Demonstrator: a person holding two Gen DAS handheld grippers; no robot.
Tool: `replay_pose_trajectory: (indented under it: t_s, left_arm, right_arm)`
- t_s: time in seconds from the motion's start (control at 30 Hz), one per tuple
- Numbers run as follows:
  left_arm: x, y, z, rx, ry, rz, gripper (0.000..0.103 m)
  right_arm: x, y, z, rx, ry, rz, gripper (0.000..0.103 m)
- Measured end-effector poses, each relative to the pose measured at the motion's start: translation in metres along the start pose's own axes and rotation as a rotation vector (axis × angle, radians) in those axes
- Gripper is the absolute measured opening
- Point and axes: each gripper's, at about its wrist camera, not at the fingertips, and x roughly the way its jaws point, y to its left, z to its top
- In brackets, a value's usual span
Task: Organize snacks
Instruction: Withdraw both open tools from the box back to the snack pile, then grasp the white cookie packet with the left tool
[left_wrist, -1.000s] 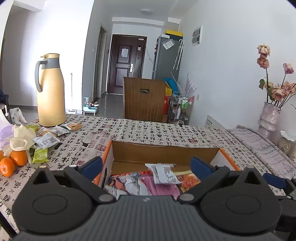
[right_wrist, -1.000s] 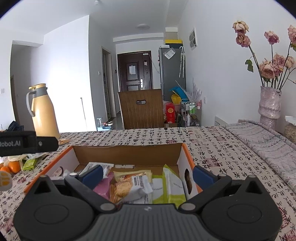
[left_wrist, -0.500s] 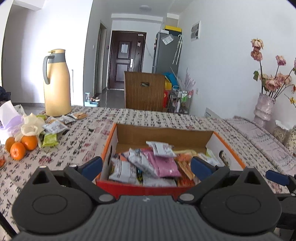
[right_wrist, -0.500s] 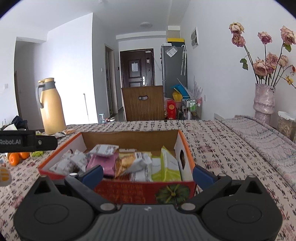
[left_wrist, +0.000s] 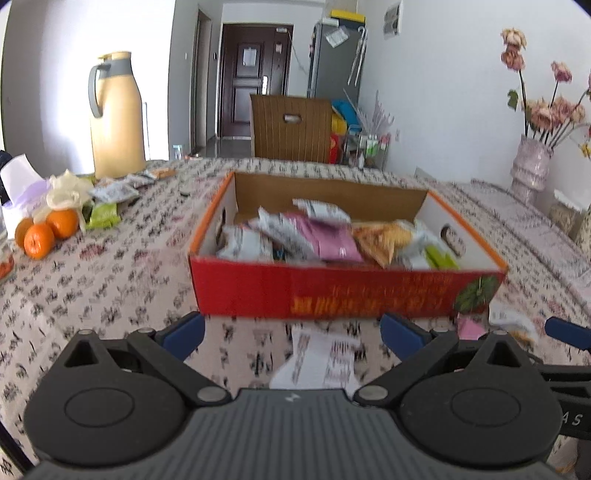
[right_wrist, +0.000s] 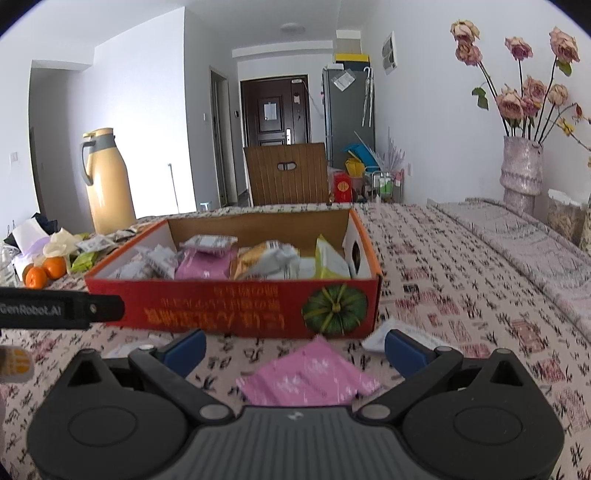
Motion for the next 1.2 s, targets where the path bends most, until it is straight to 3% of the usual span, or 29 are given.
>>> replay_pose_trajectory:
  t_s: [0.3, 0.7, 0.87, 0.93, 1.2]
  left_arm:
    - [0.01, -0.01, -0.032, 0.033, 0.093, 0.008, 0.103]
    - [0.01, -0.011, -0.042, 0.007, 0.109, 0.015, 0.102]
    - [0.015, -0.011, -0.043, 0.003, 0.13, 0.023, 0.091]
    - [0.016, -0.008, -0.043, -0.007, 0.137, 0.022, 0.082]
    - [0.014, -0.001, -0.047, -0.008, 0.128, 0.027, 0.069]
  right_arm:
    - [-0.003, -0.004, -0.026, 0.015, 0.055, 0.003, 0.103]
    - [-0.002, -0.008, -0.043, 0.034, 0.097, -0.001, 0.103]
    - [-0.001, -0.006, -0.044, 0.029, 0.104, 0.004, 0.103]
    - [0.0, -0.006, -0.044, 0.028, 0.106, 0.004, 0.103]
    - [0.001, -0.005, -0.045, 0.029, 0.112, 0.004, 0.103]
